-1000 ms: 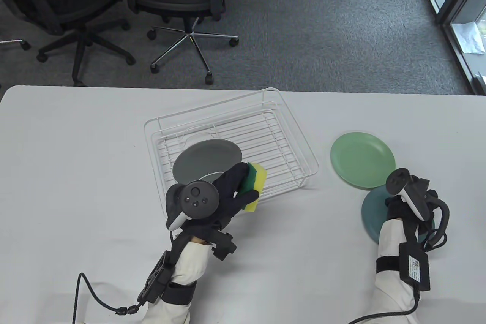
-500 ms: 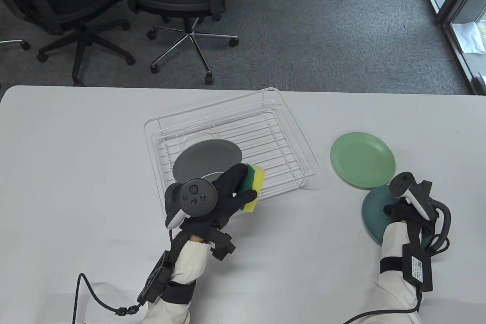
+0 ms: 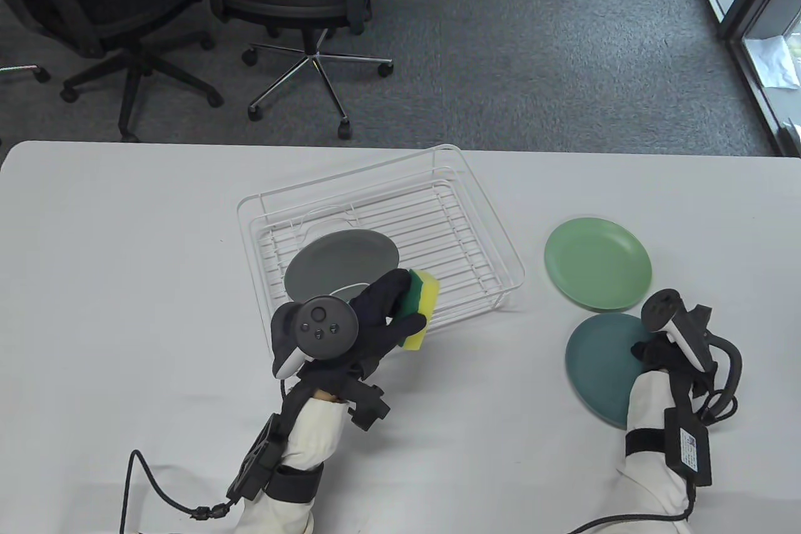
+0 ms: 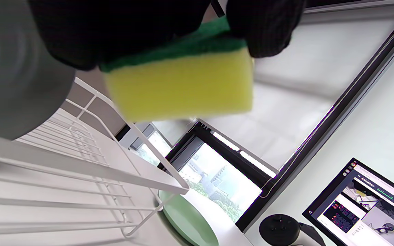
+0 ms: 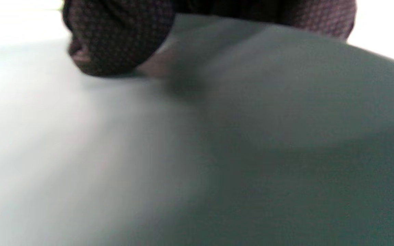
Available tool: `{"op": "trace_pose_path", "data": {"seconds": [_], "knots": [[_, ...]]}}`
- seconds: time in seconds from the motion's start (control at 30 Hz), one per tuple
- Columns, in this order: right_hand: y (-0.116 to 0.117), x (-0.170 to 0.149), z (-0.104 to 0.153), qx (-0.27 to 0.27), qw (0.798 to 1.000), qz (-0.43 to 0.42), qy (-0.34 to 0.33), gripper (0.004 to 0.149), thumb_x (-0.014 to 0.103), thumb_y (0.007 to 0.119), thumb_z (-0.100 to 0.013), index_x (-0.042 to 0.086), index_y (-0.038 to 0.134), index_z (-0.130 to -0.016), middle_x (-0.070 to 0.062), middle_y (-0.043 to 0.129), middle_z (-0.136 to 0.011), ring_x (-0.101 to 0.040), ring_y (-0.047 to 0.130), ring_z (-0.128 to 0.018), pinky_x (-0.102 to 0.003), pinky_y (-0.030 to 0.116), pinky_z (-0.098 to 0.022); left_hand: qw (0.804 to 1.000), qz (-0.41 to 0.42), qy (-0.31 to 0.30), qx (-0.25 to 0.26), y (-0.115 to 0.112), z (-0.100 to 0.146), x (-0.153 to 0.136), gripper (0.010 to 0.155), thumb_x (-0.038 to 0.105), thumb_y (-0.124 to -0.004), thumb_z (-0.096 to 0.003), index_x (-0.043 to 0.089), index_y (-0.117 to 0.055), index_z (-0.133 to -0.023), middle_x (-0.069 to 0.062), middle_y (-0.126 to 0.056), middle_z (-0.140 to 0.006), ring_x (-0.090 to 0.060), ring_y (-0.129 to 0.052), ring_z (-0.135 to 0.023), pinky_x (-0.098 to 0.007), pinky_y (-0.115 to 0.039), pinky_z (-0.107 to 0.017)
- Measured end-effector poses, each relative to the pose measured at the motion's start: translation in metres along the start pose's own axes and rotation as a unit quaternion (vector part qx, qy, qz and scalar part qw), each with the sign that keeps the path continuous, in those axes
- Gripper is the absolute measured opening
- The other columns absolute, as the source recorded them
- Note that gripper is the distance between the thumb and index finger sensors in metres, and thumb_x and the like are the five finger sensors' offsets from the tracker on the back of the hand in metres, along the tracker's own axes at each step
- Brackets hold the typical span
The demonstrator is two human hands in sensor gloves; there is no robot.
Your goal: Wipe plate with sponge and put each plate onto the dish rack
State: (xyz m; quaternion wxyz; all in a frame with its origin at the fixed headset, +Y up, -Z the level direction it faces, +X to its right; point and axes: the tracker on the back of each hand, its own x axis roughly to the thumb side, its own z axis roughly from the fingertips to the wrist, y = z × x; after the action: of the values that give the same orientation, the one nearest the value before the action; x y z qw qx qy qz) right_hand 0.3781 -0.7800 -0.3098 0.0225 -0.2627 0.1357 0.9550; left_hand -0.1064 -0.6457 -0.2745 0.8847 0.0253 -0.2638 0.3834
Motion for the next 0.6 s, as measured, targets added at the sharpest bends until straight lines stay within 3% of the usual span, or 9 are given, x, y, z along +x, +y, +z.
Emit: {"op": "trace_pose_path", "data": {"seconds": [0.13, 0.27, 0.4, 0.6], "knots": [[-0.006, 0.009, 0.004, -0.020, 0.999, -0.009, -0.031, 0.041, 0.027, 0.079, -0.043, 0.013, 0.079, -0.082, -0.025, 0.078, -0.082, -0.031, 0.091, -0.062, -0.046, 0.085, -0.047, 1.000, 0.003, -0.002, 0.004, 0.002, 0.001, 0.001, 0.072, 0.044, -0.078, -0.0540, 0.003, -0.060, -0.111, -0.026, -0.083, -0.100, -0.041, -0.095, -0.079, -0.051, -0.086, -0.055], [-0.017, 0.016, 0.010, -0.020, 0.992, -0.078, -0.093, 0.035, 0.025, 0.079, -0.043, 0.016, 0.081, -0.077, -0.022, 0.089, -0.074, -0.025, 0.099, -0.051, -0.038, 0.091, -0.037, 1.000, 0.006, -0.004, 0.007, 0.002, 0.002, 0.001, 0.072, 0.044, -0.078, -0.0540, 0.003, -0.060, -0.111, -0.026, -0.083, -0.100, -0.041, -0.095, -0.079, -0.051, -0.086, -0.055], [-0.032, 0.022, 0.020, -0.049, 0.971, -0.177, -0.156, 0.033, 0.023, 0.079, -0.044, 0.015, 0.081, -0.076, -0.021, 0.090, -0.068, -0.023, 0.100, -0.046, -0.037, 0.091, -0.034, 1.000, 0.003, -0.013, 0.006, 0.002, 0.002, 0.005, 0.072, 0.044, -0.078, -0.0539, 0.003, -0.060, -0.111, -0.027, -0.082, -0.100, -0.041, -0.095, -0.079, -0.051, -0.086, -0.055], [-0.065, 0.029, 0.037, -0.065, 0.946, -0.246, -0.199, 0.033, 0.023, 0.078, -0.047, 0.013, 0.079, -0.078, -0.021, 0.090, -0.067, -0.024, 0.100, -0.045, -0.036, 0.091, -0.032, 1.000, -0.002, -0.028, 0.002, 0.000, 0.003, 0.014, 0.072, 0.044, -0.078, -0.0539, 0.003, -0.060, -0.111, -0.027, -0.082, -0.100, -0.041, -0.095, -0.079, -0.051, -0.086, -0.055]]}}
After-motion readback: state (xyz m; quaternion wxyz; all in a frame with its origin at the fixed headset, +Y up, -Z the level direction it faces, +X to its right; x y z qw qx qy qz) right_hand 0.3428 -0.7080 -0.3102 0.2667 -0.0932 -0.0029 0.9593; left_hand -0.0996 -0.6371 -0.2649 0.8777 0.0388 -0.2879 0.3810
